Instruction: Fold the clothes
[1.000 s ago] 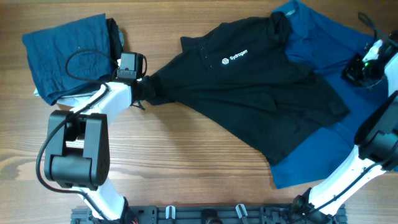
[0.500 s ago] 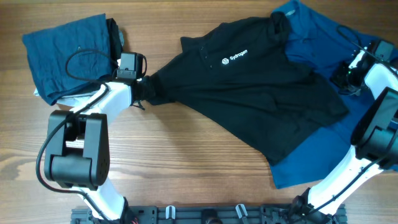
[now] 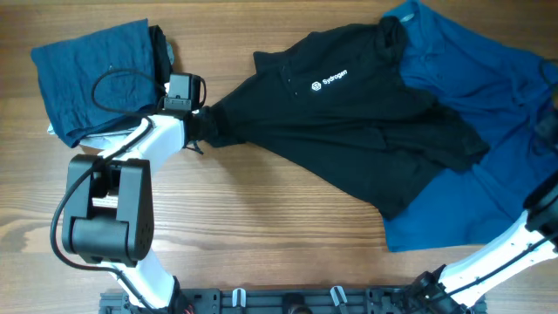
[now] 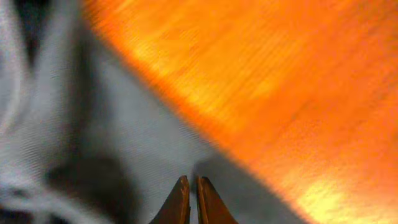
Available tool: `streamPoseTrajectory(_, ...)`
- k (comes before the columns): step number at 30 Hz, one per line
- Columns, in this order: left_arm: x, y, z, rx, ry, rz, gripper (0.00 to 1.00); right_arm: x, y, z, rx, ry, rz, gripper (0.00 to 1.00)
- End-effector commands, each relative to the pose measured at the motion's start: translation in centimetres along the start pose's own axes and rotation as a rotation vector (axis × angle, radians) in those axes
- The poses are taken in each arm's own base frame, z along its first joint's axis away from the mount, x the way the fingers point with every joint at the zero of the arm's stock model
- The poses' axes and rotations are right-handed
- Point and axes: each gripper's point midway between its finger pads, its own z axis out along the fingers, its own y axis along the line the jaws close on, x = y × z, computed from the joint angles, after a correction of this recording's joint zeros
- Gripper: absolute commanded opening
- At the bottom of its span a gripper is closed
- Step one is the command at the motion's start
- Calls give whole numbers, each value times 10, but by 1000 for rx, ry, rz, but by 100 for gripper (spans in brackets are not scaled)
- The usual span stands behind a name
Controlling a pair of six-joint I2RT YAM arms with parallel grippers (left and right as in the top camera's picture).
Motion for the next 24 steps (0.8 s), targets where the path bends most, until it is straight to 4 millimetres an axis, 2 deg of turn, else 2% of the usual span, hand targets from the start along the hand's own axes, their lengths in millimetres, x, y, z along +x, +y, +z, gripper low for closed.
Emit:
streamPoseTrajectory(1,45,20,25,-72,132,18,4,-17,1,1,-10,-34,-39,6)
streamPoseTrajectory(4,44,19,26,-70,128,18,4,-60,22,-28,-55,-75,-56,6)
streamPoseTrajectory(5,44,19,26,-70,128,18,4,-75,41,-47,-114,-79,-72,6)
streamPoseTrajectory(6,44,19,26,-70,128,18,4,-84,58,-63,-174,-77,-80,6)
streamPoseTrajectory(8,45,19,26,-69,129,18,4,-87,78,-82,-237,-42,-35,6)
streamPoseTrajectory(9,45,19,26,-70,129,18,4,-79,89,-90,-267,10,-7,6)
streamPoseTrajectory(10,44,19,26,-69,129,18,4,-62,98,-93,-282,82,12,6)
streamPoseTrajectory(13,45,18,26,-63,131,17,4,10,114,-97,-263,350,88,4)
streamPoseTrajectory(16,45,18,26,-62,132,17,4,63,124,-105,-226,524,77,4)
streamPoseTrajectory(18,46,17,26,-56,135,16,4,97,121,-113,-177,635,46,4)
streamPoseTrajectory(20,46,15,26,-46,139,16,4,118,116,-122,-150,720,44,6)
streamPoseTrajectory(21,47,15,26,-43,140,15,4,124,113,-125,-141,749,44,10)
streamPoseTrajectory(23,48,12,26,-26,148,14,4,134,110,-129,-128,785,43,22)
streamPoseTrajectory(24,49,10,25,-17,152,14,4,139,108,-130,-116,802,43,32)
